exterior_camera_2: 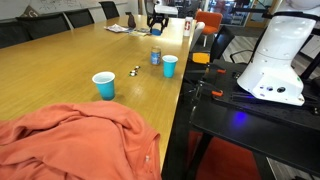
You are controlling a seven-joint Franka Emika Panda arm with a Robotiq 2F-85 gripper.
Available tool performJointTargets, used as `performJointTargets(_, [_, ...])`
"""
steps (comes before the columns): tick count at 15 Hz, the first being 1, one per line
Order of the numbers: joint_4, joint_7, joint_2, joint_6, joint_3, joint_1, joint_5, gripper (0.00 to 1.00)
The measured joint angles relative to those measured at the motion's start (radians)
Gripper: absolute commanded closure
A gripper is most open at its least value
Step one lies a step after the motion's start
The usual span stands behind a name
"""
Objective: Remove the lid from the blue container
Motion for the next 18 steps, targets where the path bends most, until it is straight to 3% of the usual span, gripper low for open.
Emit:
performJointTargets(7, [0.097, 0.076, 0.105, -0.001, -0.050, -0.070, 0.068, 0.45])
performJointTargets(12, [0.215, 0.131, 0.273, -0.005, -0.056, -0.134, 0.118, 0.45])
performJointTargets(18, [0.377, 0.214, 0.475, -0.022, -0.055, -0.160, 0.148, 0.45])
